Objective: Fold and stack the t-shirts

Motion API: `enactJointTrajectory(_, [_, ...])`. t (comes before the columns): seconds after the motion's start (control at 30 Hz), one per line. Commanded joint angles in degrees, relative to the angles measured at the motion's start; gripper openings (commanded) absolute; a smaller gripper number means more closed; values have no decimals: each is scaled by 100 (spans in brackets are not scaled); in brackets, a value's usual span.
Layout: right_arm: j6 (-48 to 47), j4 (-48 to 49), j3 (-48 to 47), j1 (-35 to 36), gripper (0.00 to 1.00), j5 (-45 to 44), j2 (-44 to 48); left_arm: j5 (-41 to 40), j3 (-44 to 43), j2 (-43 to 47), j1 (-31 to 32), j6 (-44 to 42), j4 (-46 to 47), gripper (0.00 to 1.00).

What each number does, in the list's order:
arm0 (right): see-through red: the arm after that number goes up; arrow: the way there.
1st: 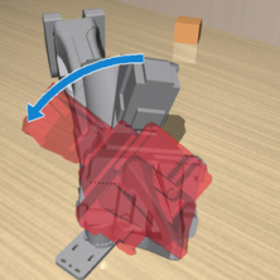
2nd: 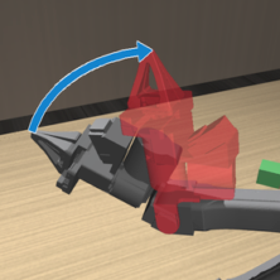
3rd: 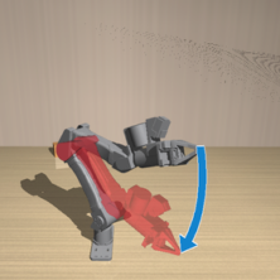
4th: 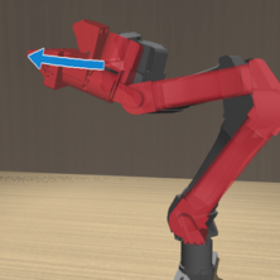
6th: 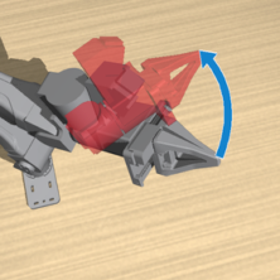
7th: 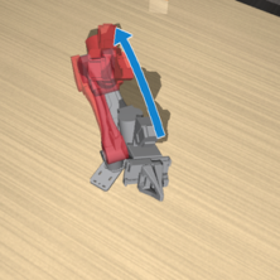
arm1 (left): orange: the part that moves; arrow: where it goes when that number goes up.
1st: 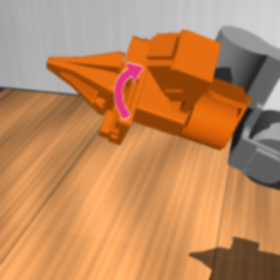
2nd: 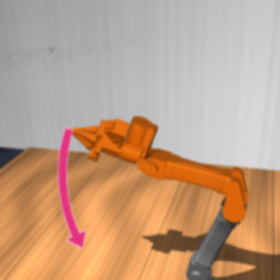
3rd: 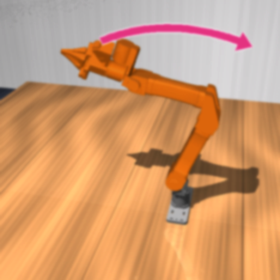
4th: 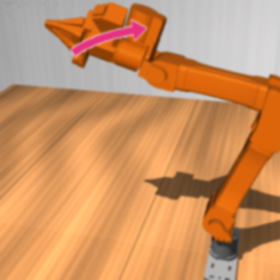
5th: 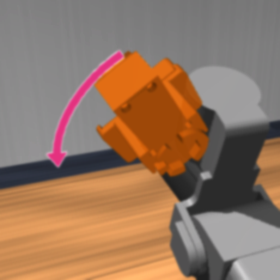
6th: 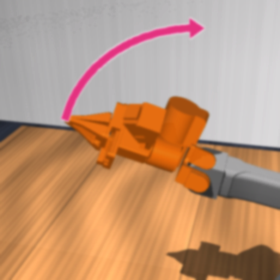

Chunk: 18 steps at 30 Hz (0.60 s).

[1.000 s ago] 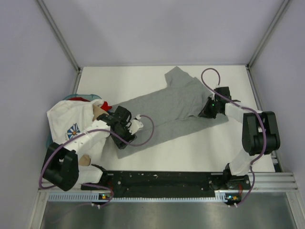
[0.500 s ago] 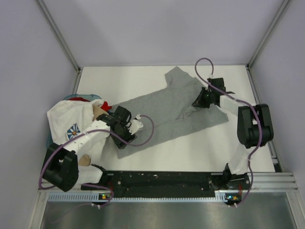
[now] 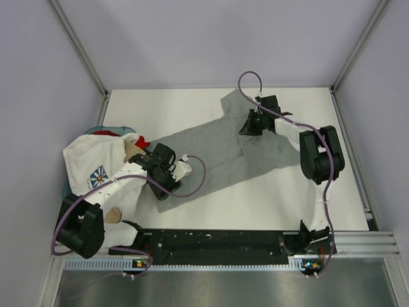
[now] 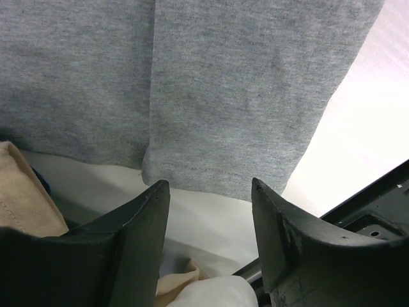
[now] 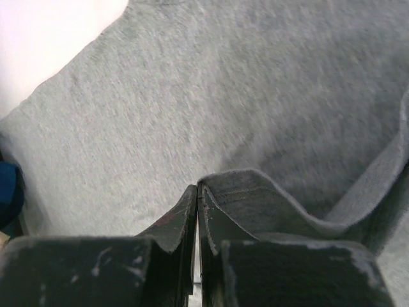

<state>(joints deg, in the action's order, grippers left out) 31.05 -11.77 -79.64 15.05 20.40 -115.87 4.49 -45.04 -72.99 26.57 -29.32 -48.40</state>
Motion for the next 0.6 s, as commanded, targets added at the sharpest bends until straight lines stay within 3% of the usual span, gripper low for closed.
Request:
enactJointTrajectory(0.0, [-204, 114, -535, 235, 0, -10, -277, -18, -23, 83, -11, -47, 120, 59])
enactJointTrajectory(0.1, [-300, 105, -571, 235, 3, 60, -357, -27, 12, 101, -20, -47, 103, 59])
enactJointTrajectory(0.2, [-529, 157, -588, 244, 42, 270, -313, -18, 39, 110, -11, -56, 112, 59])
enactJointTrajectory(0.27, [-739, 201, -641, 270, 53, 534, -156, 8, 30, 101, -11, -56, 94, 59])
enactJointTrajectory(0.4, [-1310, 210, -711, 332, 69, 764, 546, 87, -154, 57, -11, -56, 94, 59])
enactJointTrajectory(0.57, [-1822, 26, -89, 61, 78, 26, 1698, 753, -952, -180, -3, -240, 59, 58])
